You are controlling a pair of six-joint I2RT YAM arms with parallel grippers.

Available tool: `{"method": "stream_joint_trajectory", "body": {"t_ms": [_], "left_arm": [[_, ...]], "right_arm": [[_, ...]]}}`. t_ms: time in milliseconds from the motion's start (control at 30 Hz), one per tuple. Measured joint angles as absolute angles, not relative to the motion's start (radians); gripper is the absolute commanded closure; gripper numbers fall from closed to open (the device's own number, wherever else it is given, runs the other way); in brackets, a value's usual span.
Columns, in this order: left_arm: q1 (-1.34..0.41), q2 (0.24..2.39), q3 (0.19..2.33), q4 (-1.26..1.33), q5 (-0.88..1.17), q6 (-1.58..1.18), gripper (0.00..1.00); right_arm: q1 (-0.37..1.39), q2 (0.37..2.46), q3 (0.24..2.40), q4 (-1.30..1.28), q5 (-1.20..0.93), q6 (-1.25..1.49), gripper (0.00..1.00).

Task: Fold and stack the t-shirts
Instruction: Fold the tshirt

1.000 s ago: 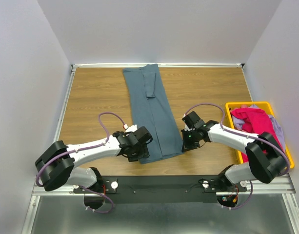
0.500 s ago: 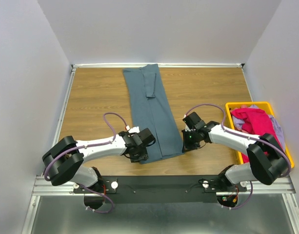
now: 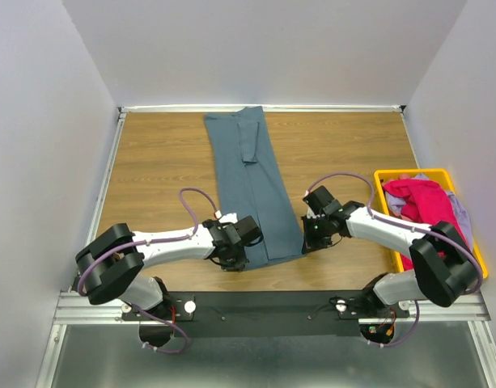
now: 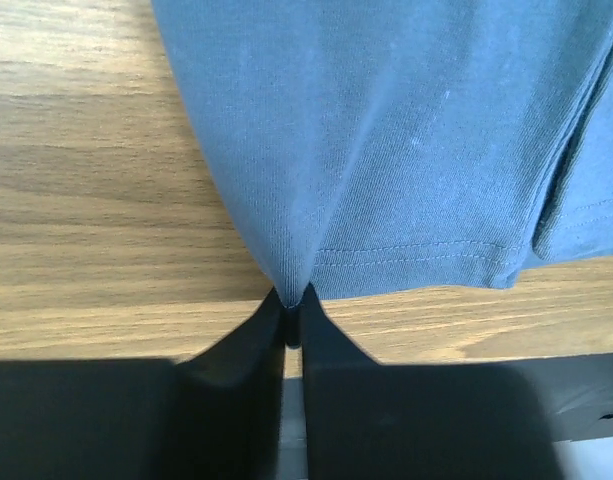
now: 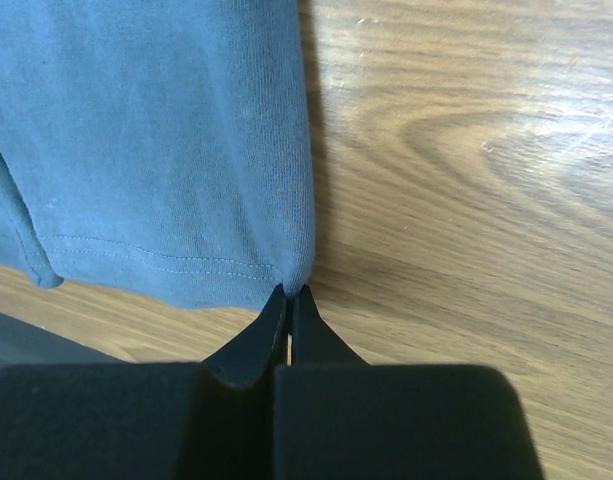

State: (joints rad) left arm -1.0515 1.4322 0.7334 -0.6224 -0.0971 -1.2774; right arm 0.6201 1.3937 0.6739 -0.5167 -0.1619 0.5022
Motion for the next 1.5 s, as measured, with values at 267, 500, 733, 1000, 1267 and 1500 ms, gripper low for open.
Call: {"method": "stream_joint_trajectory", "body": {"t_ms": [267, 500, 733, 1000, 1267, 1500], "left_arm": [[-1.065, 1.375, 0.713, -0.674, -0.096, -1.280, 1.00], [-1.105, 1.202, 0.704, -0.772, -0.040, -1.273, 1.00], [-0.942, 1.087, 0.711, -0.776, 0.002, -1.163, 1.00], [-0.563, 1.233, 0.849, -0.671, -0.057, -0.864, 1.00], [-0.396, 1.467, 1.041, -0.548, -0.145, -0.639, 1.00], [-0.372, 1.587, 1.163, -0.441, -0.188, -0.514, 1.00]], "right_arm": [[0.620, 1.365, 0.670, -0.556, -0.201, 0.509, 0.99], [0.622, 1.290, 0.687, -0.692, -0.260, 0.523, 0.99], [0.622, 1.349, 0.908, -0.801, -0.242, 0.522, 0.99], [0.619, 1.651, 1.346, -0.774, -0.117, 0.471, 0.99], [0.601, 1.887, 1.585, -0.753, -0.037, 0.415, 0.99], [0.577, 1.954, 1.653, -0.722, 0.011, 0.386, 0.99]]}}
